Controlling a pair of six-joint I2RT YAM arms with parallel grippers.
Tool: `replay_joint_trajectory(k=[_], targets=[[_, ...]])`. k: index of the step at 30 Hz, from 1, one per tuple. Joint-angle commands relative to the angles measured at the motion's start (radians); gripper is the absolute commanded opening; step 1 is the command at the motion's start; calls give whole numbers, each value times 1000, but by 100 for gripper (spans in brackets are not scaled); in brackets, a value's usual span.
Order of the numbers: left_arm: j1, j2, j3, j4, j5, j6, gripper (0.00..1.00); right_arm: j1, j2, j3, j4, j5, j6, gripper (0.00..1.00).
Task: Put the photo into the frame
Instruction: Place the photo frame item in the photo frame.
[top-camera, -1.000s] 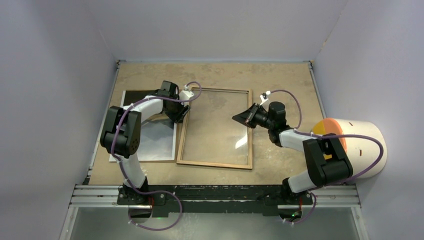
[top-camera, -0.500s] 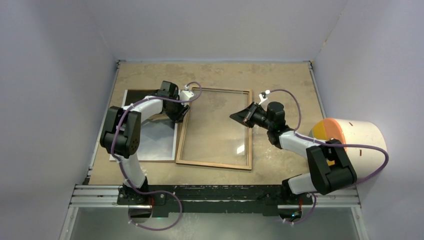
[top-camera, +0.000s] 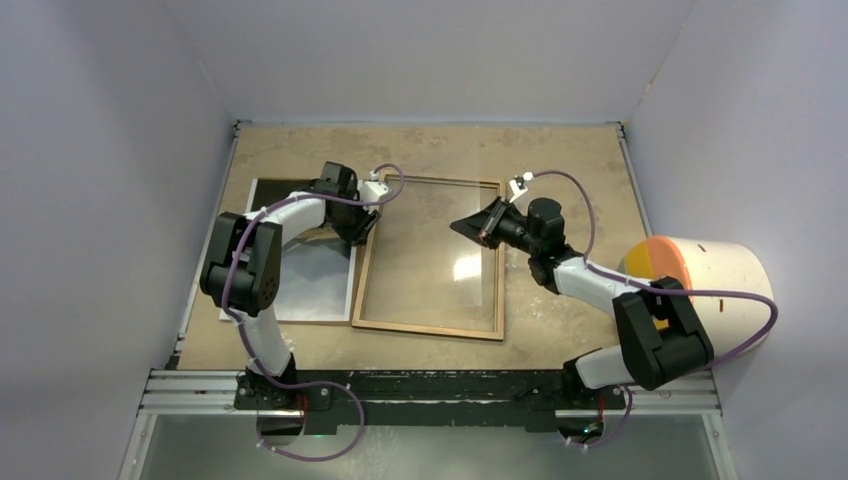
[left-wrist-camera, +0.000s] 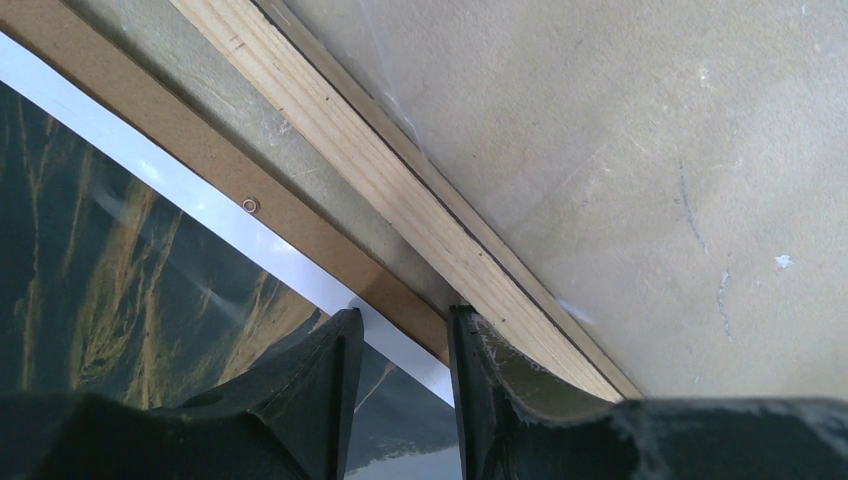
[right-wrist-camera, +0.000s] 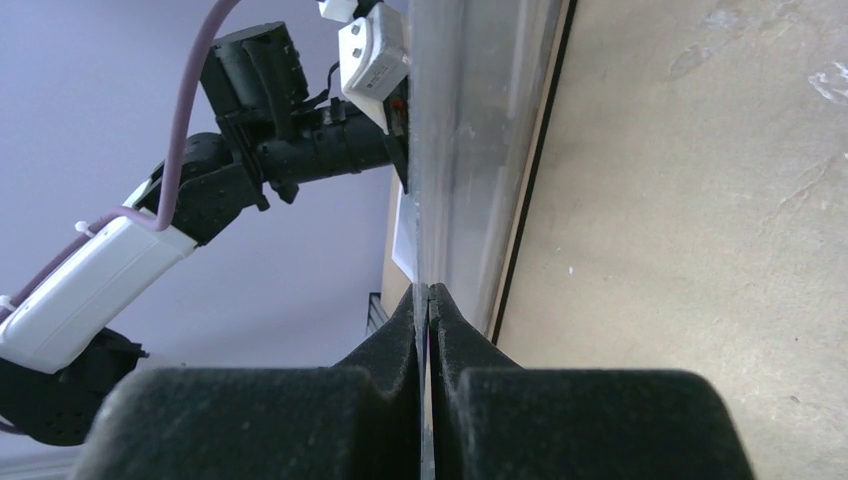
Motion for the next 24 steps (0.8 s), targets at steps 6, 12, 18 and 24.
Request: replay_joint_trajectory(k=[6, 12, 18, 24], targets=[[-20, 47, -48, -97, 122, -16, 39, 29, 33, 44, 46, -23, 32, 0], [-20, 44, -49, -97, 118, -17, 39, 28, 24, 30, -1, -6, 10, 0], [-20, 39, -51, -96, 104, -9, 39, 20, -17, 16, -102, 7, -60, 2], [-20, 35, -54, -84, 96, -19, 37, 21, 5, 6, -95, -7, -73, 5]])
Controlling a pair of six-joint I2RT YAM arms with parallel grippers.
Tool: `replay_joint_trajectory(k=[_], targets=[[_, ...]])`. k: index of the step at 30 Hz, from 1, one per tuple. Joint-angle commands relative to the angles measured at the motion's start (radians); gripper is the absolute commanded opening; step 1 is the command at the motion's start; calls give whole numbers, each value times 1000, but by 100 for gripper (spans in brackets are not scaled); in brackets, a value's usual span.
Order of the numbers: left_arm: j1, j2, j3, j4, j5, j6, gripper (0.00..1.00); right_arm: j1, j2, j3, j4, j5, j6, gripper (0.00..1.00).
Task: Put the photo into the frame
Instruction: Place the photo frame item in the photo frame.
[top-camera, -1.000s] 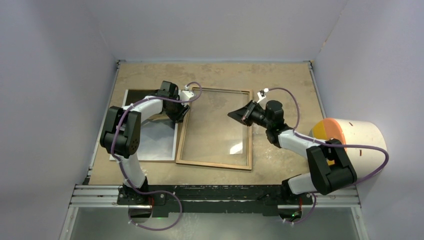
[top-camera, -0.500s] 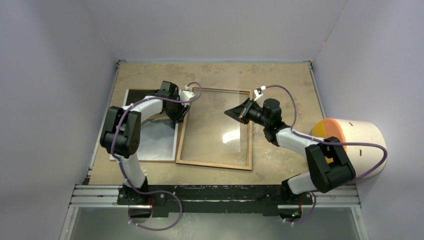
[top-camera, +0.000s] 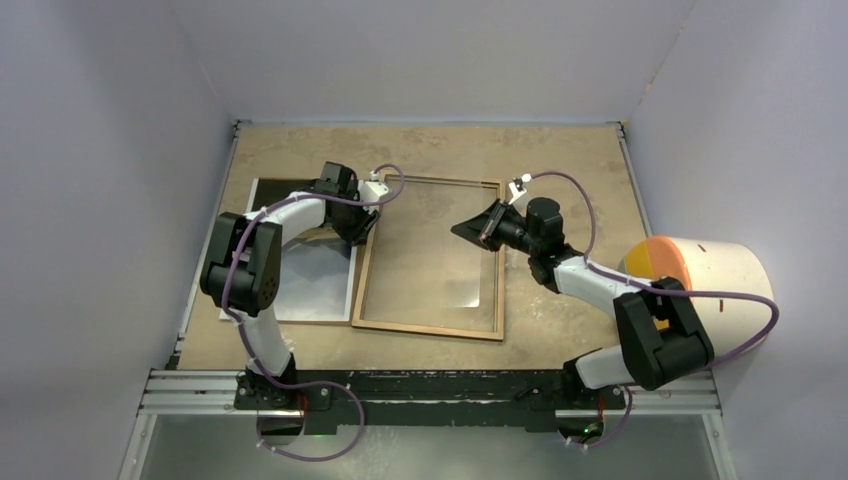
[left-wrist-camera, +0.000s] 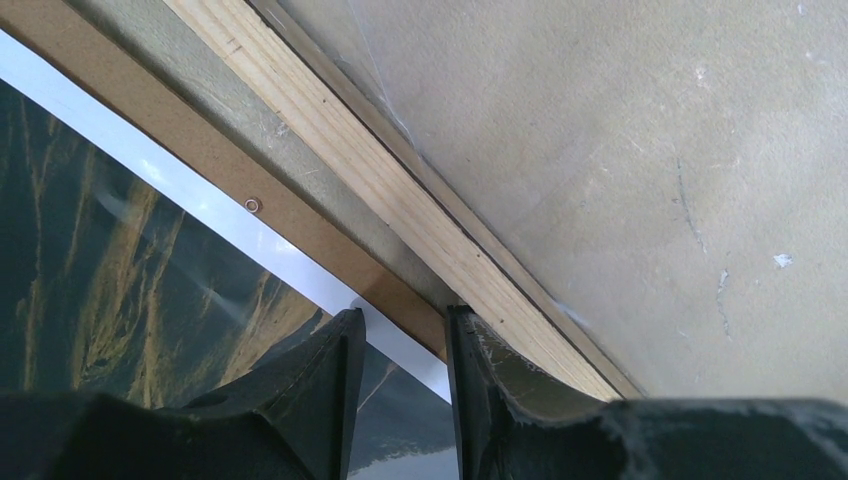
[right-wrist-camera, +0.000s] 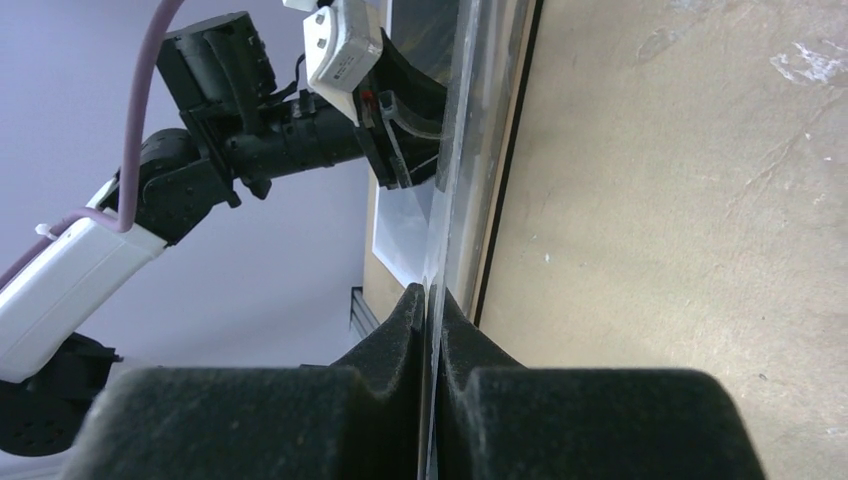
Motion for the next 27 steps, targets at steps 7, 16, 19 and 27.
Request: replay_joint_trajectory(k=[7, 16, 19, 27], targets=[[-20, 33, -56, -80, 77, -29, 37, 12, -8, 10, -70, 1, -68, 14], [-20, 37, -54, -79, 72, -35, 37, -21, -9, 43, -123, -34, -122, 27], [-20, 38, -53, -80, 72, -36, 37, -23, 14, 49, -113, -59, -122, 30], [-20, 35, -57, -75, 68, -35, 37, -37, 31, 53, -125, -65, -143, 35]])
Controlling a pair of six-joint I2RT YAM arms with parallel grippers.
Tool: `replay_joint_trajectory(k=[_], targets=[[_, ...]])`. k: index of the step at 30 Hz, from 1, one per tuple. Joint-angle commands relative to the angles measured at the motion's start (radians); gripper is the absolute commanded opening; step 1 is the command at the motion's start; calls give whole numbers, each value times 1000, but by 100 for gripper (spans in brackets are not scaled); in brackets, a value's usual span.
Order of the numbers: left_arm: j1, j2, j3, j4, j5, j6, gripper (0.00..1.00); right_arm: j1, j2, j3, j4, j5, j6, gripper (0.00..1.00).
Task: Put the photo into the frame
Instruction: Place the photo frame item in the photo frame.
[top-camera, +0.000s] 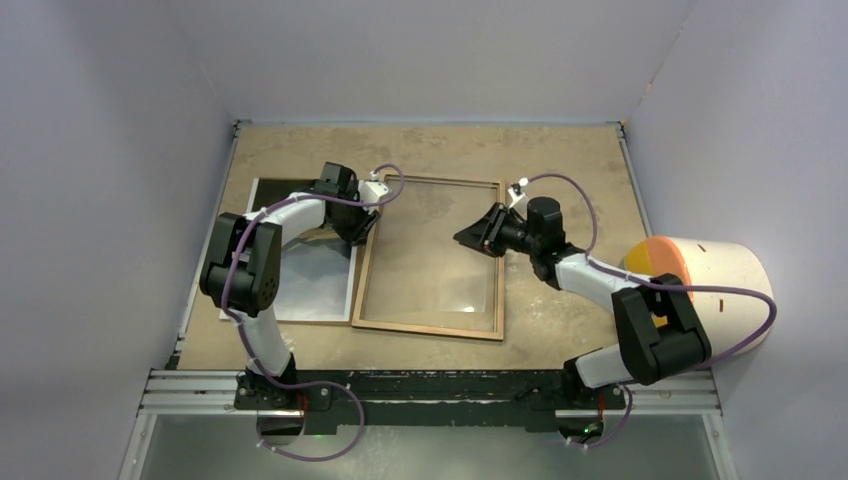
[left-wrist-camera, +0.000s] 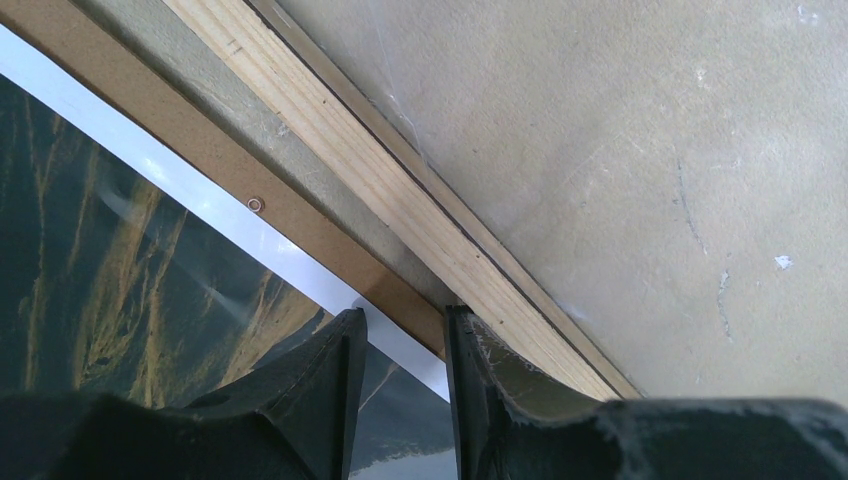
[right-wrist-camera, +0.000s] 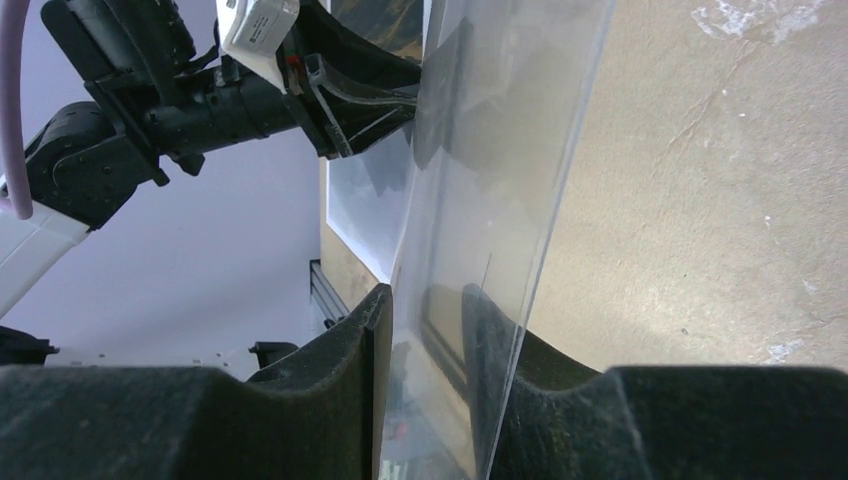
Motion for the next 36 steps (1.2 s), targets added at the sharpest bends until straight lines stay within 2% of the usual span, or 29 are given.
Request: replay_joint_trajectory(k=[1, 6, 9, 18, 24, 27, 31, 33, 36], targets=[[-20, 41, -50, -84, 70, -35, 37, -10, 13, 43, -2, -14, -42, 36], [-20, 47, -47, -81, 70, -42, 37, -41, 27, 74, -61, -37, -101, 41], [-20, 46, -46, -81, 68, -39, 37, -47, 38, 91, -85, -45, -126, 48], [-20, 42, -49, -84, 64, -33, 37, -49, 77, 62, -2, -43, -100, 54], [-20, 42, -49, -84, 65, -32, 37, -47, 83, 85, -66, -10, -142, 69], [-20, 44, -49, -83, 66, -33, 37, -44, 81, 116, -142, 27, -187, 81], [-20, 48, -47, -81, 68, -35, 36, -39, 89, 139, -181, 44, -207, 88], [-20, 48, -47, -83, 67, -34, 36, -34, 97, 139, -187, 61, -202, 98], [-20, 44, -48, -84, 67, -32, 36, -28, 106, 133, -186, 83, -201, 99]])
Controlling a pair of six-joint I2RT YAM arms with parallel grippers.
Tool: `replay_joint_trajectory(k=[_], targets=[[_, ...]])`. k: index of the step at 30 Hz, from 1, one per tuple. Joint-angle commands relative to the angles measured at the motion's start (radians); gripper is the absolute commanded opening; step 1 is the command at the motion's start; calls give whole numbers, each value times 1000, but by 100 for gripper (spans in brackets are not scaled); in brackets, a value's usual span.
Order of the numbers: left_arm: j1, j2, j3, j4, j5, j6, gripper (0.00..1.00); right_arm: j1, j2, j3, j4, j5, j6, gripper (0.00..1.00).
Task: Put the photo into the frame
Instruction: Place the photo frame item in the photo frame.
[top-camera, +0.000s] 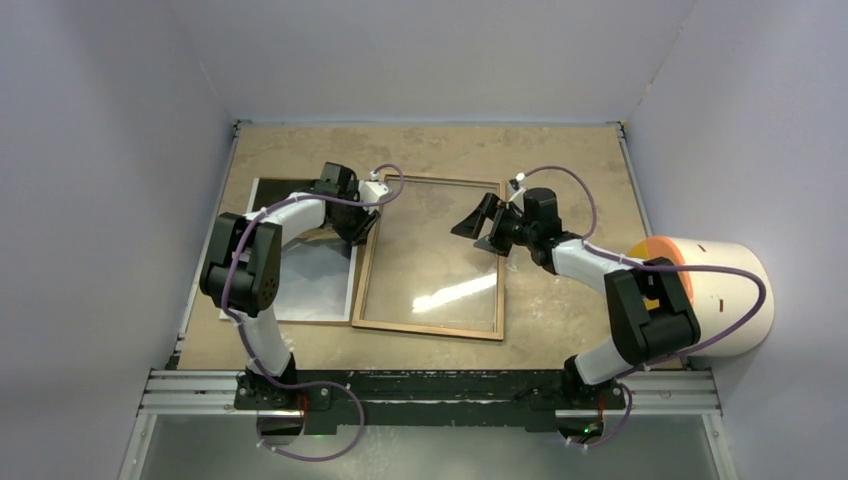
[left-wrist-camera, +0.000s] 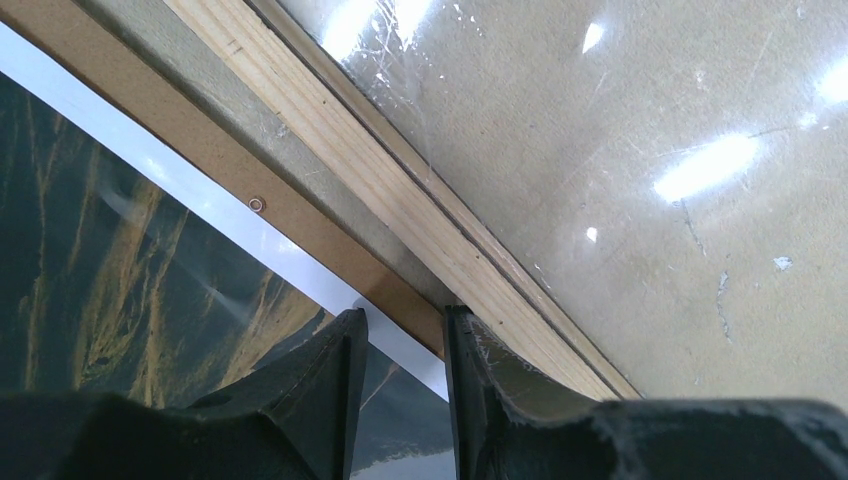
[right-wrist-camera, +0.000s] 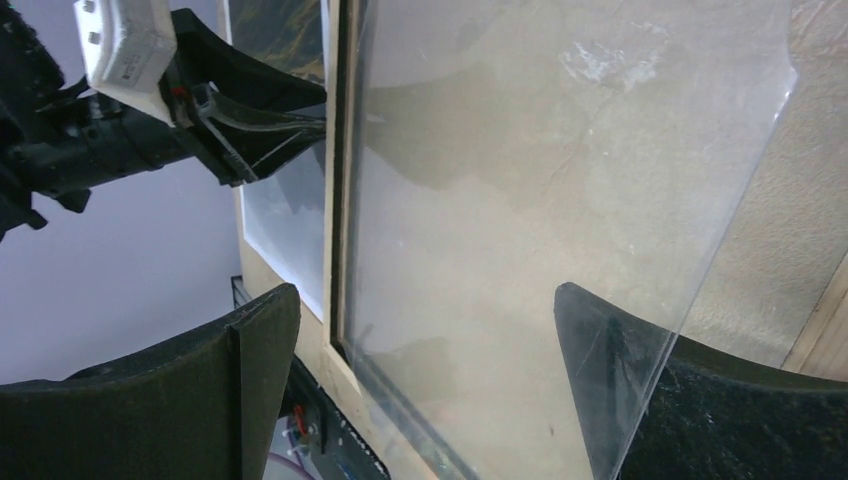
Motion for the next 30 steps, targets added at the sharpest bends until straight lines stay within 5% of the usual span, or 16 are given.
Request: replay_joint_trajectory(k=[1, 30], targets=[[-20, 43, -49, -87, 67, -27, 36, 16, 18, 28, -17, 48, -25, 99], [-20, 57, -44, -93, 74, -20, 36, 54, 60, 168, -282, 334, -211, 99]])
